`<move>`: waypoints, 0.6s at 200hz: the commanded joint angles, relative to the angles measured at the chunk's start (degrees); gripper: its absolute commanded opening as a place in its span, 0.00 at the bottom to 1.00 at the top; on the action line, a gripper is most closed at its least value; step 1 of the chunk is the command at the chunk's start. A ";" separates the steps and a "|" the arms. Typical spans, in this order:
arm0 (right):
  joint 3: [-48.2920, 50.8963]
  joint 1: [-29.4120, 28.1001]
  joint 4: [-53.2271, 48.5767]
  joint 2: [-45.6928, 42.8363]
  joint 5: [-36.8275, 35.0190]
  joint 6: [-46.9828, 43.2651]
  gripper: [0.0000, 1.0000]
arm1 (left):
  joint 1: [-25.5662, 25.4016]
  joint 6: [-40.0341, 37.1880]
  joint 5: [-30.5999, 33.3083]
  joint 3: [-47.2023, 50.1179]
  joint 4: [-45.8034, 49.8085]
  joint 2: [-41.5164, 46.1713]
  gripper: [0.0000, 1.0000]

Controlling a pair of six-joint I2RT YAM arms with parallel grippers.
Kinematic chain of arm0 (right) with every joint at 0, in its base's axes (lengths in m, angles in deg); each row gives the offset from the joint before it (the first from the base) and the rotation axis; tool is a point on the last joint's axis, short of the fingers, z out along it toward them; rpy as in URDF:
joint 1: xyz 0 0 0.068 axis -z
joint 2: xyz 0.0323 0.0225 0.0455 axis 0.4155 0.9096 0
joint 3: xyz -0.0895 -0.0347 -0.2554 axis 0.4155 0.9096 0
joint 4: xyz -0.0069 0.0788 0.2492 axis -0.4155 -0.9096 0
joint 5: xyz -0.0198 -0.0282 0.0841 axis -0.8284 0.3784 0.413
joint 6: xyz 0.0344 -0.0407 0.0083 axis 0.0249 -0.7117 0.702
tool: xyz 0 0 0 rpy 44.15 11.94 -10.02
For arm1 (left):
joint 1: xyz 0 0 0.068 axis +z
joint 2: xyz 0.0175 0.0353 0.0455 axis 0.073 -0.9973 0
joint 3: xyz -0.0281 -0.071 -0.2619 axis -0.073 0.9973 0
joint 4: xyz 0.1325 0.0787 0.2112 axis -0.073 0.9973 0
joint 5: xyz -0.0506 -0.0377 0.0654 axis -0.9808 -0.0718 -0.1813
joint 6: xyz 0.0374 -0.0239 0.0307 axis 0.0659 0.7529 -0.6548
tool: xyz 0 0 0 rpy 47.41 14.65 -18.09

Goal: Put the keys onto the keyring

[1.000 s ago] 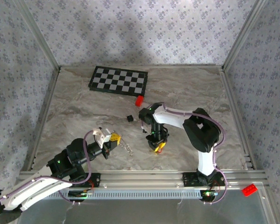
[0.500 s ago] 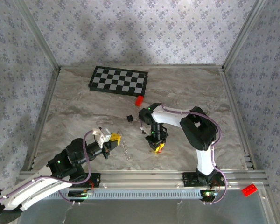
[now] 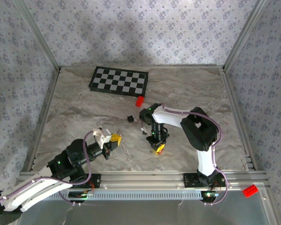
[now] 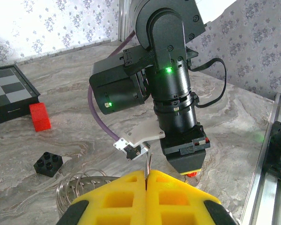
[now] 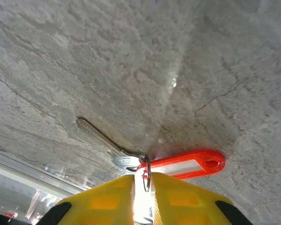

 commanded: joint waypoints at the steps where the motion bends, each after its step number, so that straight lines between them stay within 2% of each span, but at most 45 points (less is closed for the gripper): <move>1: 0.22 0.34 -1.90 0.98 0.29 -1.24 0.15 | 0.02 -0.84 -0.29 -0.81 -2.78 0.70 0.00; 68: 0.57 0.38 -1.40 0.57 -0.59 -1.27 0.11 | 0.04 -0.93 0.15 -0.77 -2.53 1.25 0.00; 120: 1.62 0.34 -0.28 -2.22 -1.19 0.28 0.04 | 0.06 -1.00 0.54 -0.67 -2.43 1.42 0.00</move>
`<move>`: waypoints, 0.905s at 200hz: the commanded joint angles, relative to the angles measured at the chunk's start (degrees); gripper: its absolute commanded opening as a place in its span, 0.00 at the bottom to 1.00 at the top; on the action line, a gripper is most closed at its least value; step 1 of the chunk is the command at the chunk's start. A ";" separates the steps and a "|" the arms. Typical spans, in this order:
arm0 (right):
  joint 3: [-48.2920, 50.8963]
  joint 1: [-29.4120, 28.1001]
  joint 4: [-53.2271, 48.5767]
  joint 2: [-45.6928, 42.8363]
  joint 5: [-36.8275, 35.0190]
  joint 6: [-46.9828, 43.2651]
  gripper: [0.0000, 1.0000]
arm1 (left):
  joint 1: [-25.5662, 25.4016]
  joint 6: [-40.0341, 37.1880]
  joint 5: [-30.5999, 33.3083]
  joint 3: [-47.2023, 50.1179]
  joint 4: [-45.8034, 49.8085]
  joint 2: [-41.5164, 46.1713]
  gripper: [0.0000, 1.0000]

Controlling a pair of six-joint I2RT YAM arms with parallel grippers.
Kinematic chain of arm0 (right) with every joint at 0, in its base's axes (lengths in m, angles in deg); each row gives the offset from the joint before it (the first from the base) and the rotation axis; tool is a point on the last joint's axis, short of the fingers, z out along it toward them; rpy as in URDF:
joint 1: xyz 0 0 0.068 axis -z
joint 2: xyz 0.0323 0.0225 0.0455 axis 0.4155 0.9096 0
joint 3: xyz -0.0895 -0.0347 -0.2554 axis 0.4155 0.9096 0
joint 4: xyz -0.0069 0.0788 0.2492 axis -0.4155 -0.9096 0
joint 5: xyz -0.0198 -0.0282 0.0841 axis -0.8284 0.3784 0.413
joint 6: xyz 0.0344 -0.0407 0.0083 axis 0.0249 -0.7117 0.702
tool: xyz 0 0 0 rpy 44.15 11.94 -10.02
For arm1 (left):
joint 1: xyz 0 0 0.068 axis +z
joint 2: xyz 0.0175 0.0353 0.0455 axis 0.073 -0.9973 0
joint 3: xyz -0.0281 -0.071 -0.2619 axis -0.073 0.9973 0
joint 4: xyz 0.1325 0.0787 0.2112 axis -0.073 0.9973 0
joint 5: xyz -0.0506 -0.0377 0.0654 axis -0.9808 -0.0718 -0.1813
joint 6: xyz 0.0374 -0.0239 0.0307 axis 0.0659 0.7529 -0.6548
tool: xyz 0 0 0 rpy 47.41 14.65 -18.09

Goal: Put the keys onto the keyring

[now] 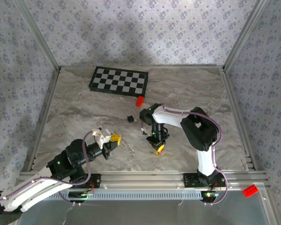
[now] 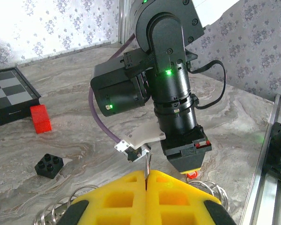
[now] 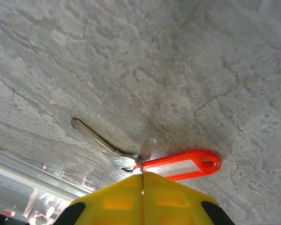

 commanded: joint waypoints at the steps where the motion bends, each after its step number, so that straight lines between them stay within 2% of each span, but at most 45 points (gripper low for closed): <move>1: 1.26 0.25 -0.34 -2.14 -1.03 0.93 0.04 | 0.04 -0.72 0.44 -0.70 -2.45 0.94 0.00; 30: 4.17 -0.12 4.13 -7.12 -2.98 4.63 0.00 | 0.11 -0.77 0.53 -0.68 -2.62 0.78 0.00; 71: 15.08 -3.30 18.26 -20.39 -11.79 15.27 0.00 | 0.17 -0.78 0.82 -0.65 -2.72 0.67 0.00; 105: 25.90 -10.30 32.24 -30.29 -23.83 25.70 0.00 | 0.17 -1.12 0.68 -1.05 -3.42 0.01 0.00; 147: 36.87 -17.72 45.76 -38.49 -38.34 31.95 0.00 | 0.19 -1.14 0.55 -1.43 -3.47 -0.02 0.00; 181: 47.55 -20.63 57.24 -45.60 -42.93 33.27 0.00 | 0.19 -0.81 0.09 -1.79 -3.17 0.08 0.00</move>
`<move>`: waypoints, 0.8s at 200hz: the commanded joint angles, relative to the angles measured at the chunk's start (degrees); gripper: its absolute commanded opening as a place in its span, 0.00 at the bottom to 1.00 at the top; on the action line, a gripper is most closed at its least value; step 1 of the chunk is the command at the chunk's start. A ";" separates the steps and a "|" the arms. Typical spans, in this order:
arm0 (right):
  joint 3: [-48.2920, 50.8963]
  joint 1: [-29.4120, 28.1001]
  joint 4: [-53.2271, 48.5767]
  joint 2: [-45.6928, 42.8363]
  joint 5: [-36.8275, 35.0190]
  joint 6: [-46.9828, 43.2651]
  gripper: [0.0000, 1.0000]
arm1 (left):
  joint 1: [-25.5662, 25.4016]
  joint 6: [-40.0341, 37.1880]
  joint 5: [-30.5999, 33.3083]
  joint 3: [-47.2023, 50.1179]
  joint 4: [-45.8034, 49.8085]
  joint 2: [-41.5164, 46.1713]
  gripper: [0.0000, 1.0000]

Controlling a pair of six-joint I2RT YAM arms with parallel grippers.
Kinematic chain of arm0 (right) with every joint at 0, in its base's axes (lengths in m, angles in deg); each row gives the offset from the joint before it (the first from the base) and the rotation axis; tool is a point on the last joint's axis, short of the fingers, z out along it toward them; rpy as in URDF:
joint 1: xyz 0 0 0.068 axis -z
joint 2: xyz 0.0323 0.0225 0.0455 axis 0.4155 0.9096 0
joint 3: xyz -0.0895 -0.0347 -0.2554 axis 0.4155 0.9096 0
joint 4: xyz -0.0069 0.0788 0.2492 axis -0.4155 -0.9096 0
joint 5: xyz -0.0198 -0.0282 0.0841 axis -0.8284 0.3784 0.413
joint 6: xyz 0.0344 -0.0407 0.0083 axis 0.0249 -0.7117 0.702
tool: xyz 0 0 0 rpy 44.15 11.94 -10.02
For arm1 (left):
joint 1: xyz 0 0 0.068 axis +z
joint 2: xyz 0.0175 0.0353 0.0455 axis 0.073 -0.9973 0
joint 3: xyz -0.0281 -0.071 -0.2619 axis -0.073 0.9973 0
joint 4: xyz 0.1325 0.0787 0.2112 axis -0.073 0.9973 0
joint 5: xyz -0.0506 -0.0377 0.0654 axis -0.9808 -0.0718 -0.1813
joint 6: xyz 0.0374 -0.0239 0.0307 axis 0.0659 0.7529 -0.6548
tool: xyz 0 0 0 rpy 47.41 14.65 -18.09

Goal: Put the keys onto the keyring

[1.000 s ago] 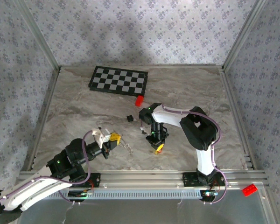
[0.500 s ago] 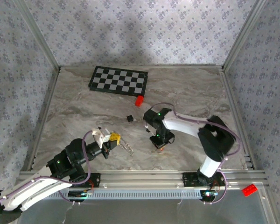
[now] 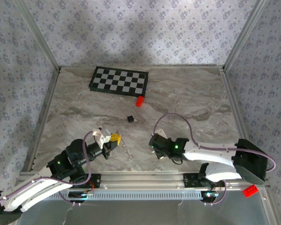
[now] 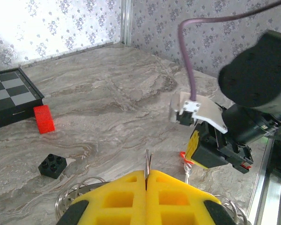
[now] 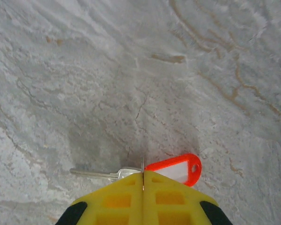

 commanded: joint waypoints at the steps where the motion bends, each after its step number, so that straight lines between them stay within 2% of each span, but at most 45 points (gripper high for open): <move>1: 6.70 -1.46 11.90 -4.80 -8.20 3.60 0.00 | 0.19 -0.22 -0.49 -1.83 -3.12 0.25 0.00; 28: 12.85 -3.09 15.31 -11.08 -10.31 3.85 0.00 | 0.19 0.04 -0.50 -1.61 -2.91 1.11 0.00; 110: 21.58 -2.26 10.23 -27.90 -8.22 10.05 0.03 | 0.19 -0.19 0.38 -0.91 -2.67 2.77 0.00; 160: 20.63 -1.26 1.67 -29.59 -6.67 13.13 0.03 | 0.28 -0.74 0.42 -0.64 -3.20 2.62 0.00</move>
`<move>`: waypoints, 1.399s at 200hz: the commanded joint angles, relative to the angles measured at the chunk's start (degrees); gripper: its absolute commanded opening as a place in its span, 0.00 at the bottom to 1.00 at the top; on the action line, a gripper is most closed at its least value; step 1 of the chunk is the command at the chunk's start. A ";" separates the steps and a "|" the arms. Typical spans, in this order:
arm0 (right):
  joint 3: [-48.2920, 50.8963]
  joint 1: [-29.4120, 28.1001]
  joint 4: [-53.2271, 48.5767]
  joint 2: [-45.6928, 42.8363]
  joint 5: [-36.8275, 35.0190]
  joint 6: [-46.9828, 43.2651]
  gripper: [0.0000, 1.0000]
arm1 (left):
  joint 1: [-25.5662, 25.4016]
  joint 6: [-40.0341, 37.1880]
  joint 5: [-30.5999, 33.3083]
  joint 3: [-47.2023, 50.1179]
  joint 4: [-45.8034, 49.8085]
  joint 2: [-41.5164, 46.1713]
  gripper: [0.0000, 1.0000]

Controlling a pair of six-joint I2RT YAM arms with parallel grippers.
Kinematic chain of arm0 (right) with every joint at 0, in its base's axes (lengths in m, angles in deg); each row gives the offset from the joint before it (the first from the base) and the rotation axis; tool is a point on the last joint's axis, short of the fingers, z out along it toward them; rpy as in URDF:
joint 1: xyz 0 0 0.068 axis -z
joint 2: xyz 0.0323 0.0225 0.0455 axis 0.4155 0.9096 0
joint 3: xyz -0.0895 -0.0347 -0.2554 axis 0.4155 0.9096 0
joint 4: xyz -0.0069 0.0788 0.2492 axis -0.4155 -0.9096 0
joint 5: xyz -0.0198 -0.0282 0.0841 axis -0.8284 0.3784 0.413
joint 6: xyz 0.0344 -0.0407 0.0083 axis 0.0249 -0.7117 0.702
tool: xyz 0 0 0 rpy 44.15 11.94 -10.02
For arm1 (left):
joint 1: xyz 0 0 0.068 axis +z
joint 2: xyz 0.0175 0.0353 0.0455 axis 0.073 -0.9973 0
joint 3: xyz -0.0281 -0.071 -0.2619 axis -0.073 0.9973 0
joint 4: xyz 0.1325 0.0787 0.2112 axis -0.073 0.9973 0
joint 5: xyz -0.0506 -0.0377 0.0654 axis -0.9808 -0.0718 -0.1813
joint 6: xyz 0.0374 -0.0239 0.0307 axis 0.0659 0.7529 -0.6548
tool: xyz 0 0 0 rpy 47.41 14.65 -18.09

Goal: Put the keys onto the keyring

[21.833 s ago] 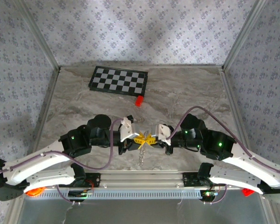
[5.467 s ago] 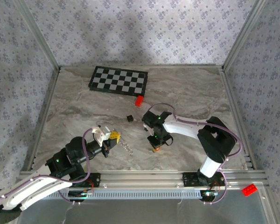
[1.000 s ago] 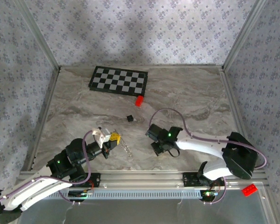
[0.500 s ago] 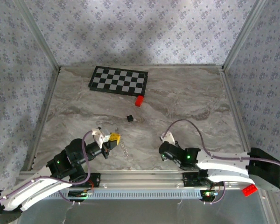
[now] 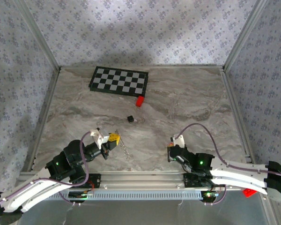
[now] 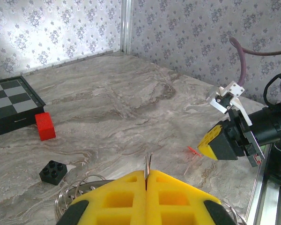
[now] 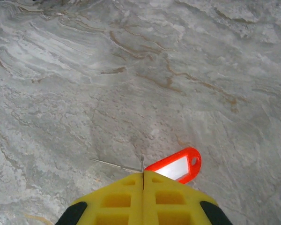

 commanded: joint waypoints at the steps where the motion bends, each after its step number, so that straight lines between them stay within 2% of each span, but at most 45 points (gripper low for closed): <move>1: -0.42 0.61 -5.43 0.38 0.50 3.33 0.03 | 0.28 -0.72 0.42 -0.64 -3.22 0.52 0.00; 57: -2.42 2.60 -1.04 11.62 4.52 2.84 0.03 | 0.27 -0.75 0.44 -0.64 -3.22 0.50 0.00; 87: -2.55 2.85 -0.20 12.85 5.22 3.19 0.06 | 0.27 -0.97 0.61 -0.64 -3.27 0.44 0.00; 118: -4.43 3.30 -5.18 10.74 5.06 4.88 0.26 | 0.28 -1.15 0.63 -0.90 -3.56 0.35 0.00; 150: -9.21 3.31 -14.65 6.68 6.38 6.27 0.46 | 0.37 -1.14 0.45 -0.95 -3.84 0.24 0.00; 180: -19.62 4.17 -28.18 8.52 11.06 4.84 0.54 | 0.38 -0.98 0.19 -1.47 -3.33 0.28 0.00; 198: -25.09 8.27 -34.31 12.07 15.51 2.90 0.54 | 0.37 -0.89 -0.16 -1.40 -3.44 0.78 0.00; 251: -36.07 28.74 -45.42 20.58 36.03 -11.27 0.51 | 0.30 -0.30 -1.62 -0.90 -3.66 2.33 0.00; 280: -36.58 33.68 -44.48 27.75 45.06 -15.94 0.49 | 0.28 -0.19 -2.50 -0.99 -3.84 2.46 0.00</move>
